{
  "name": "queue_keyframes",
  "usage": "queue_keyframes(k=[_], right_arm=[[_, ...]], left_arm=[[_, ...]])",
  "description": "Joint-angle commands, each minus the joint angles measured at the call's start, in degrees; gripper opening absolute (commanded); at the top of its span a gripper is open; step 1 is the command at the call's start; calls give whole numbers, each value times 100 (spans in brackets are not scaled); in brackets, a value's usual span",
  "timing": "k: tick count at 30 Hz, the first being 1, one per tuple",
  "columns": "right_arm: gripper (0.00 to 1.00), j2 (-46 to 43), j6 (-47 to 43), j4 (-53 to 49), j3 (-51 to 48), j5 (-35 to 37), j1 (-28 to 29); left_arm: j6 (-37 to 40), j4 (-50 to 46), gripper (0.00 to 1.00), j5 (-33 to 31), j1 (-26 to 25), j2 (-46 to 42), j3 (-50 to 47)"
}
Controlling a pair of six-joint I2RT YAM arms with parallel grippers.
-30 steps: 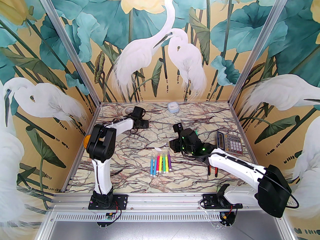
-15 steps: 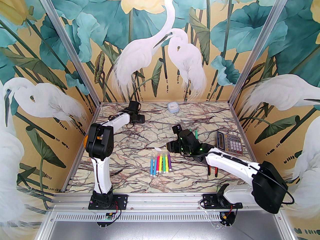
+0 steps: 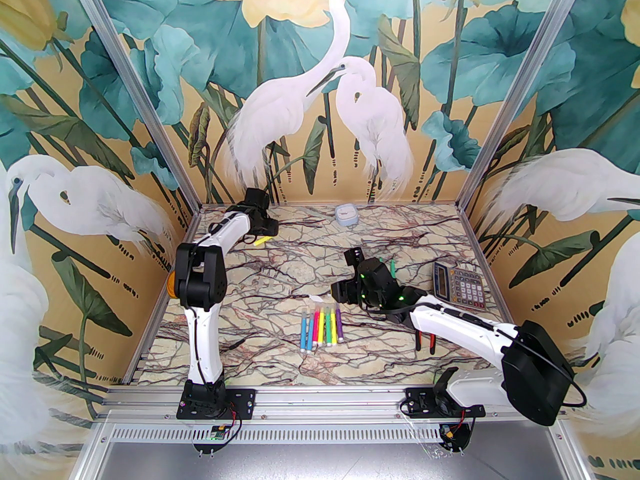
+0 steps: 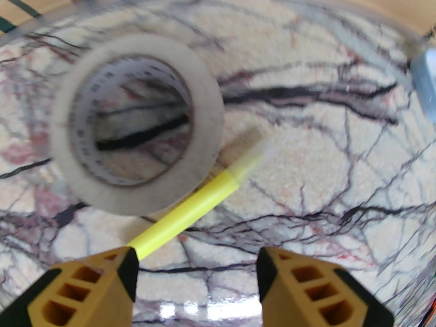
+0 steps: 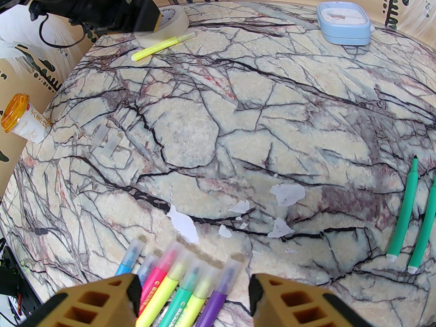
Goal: Open the pen caps
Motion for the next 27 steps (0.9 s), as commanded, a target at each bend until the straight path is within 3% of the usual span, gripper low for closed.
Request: queue_keyframes(k=[1, 14, 24, 27], right_arm=[[60, -219, 21, 81, -129, 180, -46], [60, -274, -32, 109, -90, 149, -74], [61, -308, -75, 37, 0, 207, -86], [61, -327, -66, 34, -22, 240, -86]], left_arm=[[402, -570, 61, 359, 47, 205, 296], [678, -673, 62, -398, 100, 552, 446], [896, -868, 60, -179, 109, 726, 490], [907, -969, 55, -89, 109, 730, 472]])
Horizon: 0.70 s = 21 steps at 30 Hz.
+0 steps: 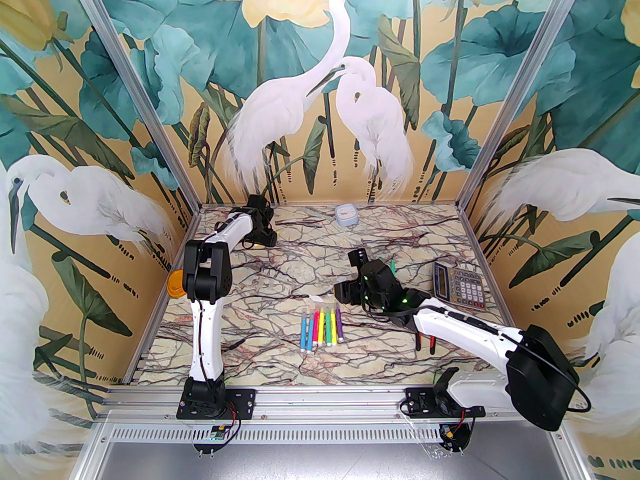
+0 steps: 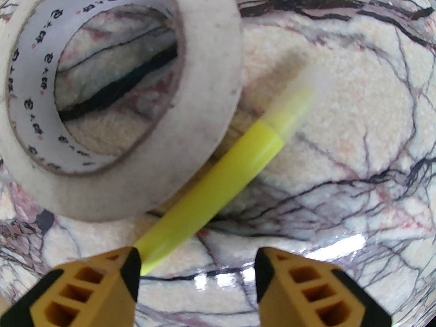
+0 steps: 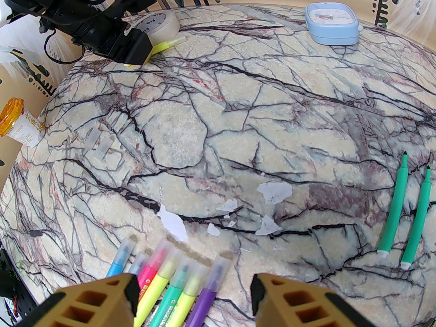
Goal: Open the pen caps
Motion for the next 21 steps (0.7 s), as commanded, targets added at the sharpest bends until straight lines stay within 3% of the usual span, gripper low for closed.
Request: queue_keyframes(k=[1, 9, 15, 21], right_arm=[[61, -166, -67, 27, 73, 137, -38], [60, -297, -24, 49, -42, 218, -38], [61, -296, -18, 85, -73, 248, -50], [61, -227, 12, 188, -71, 210, -56]], left_arm=[[98, -349, 53, 248, 35, 175, 45], [125, -438, 49, 946, 35, -140, -292], [201, 217, 52, 1534, 36, -781, -947], [276, 658, 59, 1160, 35, -1016, -1177]])
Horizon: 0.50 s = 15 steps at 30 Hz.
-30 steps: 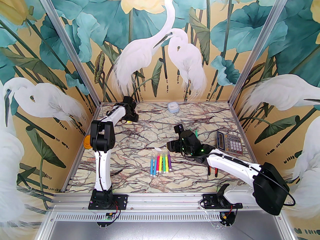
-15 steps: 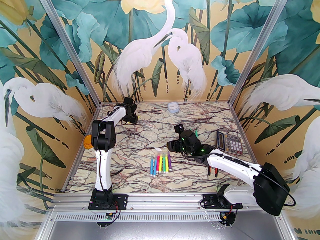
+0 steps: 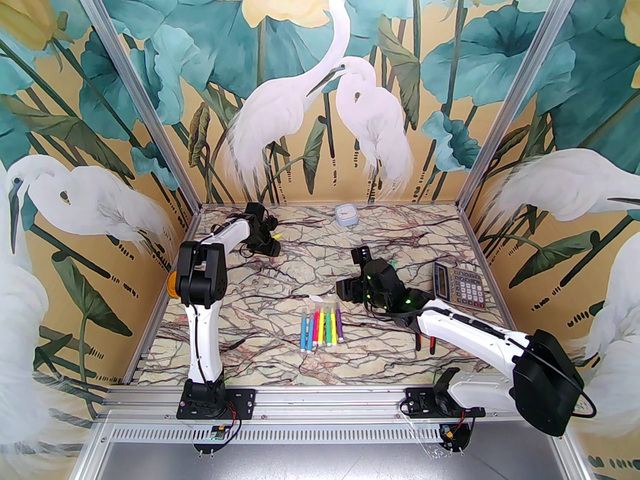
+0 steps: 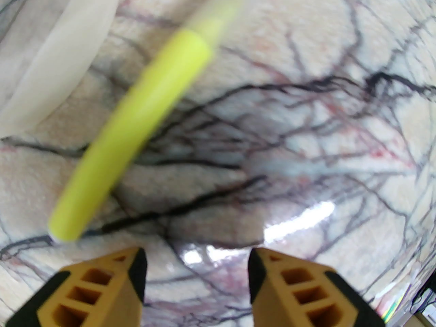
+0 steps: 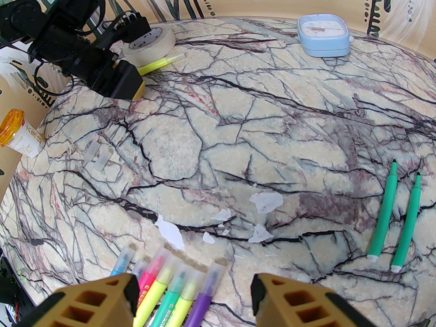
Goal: Open the pen caps
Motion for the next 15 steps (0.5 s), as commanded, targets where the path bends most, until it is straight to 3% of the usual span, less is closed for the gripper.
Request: queue_keyframes(k=[1, 7, 15], right_arm=[[61, -24, 15, 194, -73, 61, -30], [61, 13, 22, 225, -62, 31, -30], [61, 31, 27, 268, -41, -3, -25]], left_arm=[[140, 479, 59, -32, 0, -367, -100], [284, 1198, 70, -653, -2, -543, -399], [744, 1308, 70, -1197, 0, -96, -173]])
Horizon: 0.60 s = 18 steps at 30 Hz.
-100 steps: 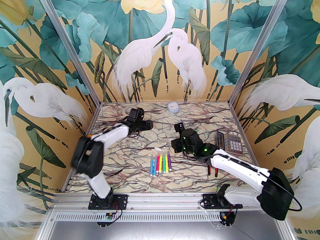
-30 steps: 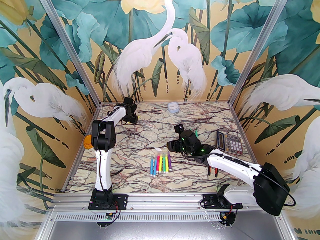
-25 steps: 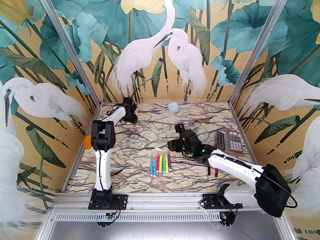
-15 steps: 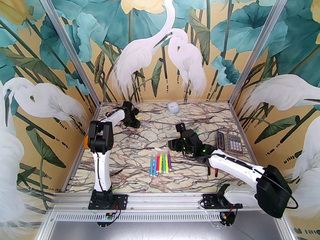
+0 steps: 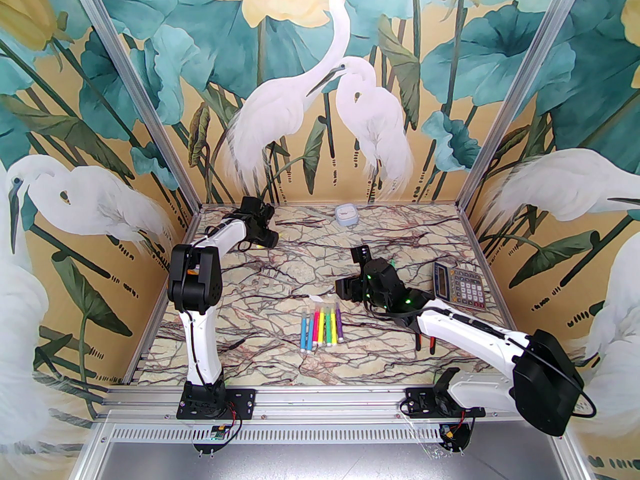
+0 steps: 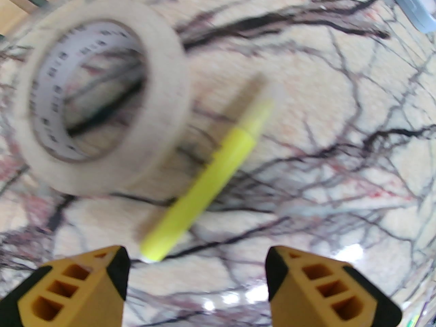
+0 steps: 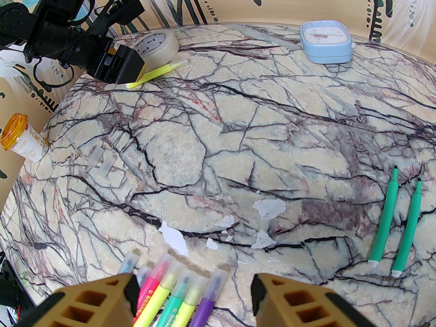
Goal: Open the pen caps
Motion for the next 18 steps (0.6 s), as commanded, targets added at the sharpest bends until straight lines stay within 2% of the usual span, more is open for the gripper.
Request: queue_keyframes(k=[1, 12, 18], right_arm=[[61, 29, 28, 137, -33, -6, -30], [61, -6, 54, 103, -34, 36, -30], [62, -15, 41, 109, -20, 78, -29]], left_arm=[[304, 185, 70, -309, 0, 291, 179], [434, -283, 58, 79, -5, 746, 706], [373, -746, 46, 295, -18, 840, 797]])
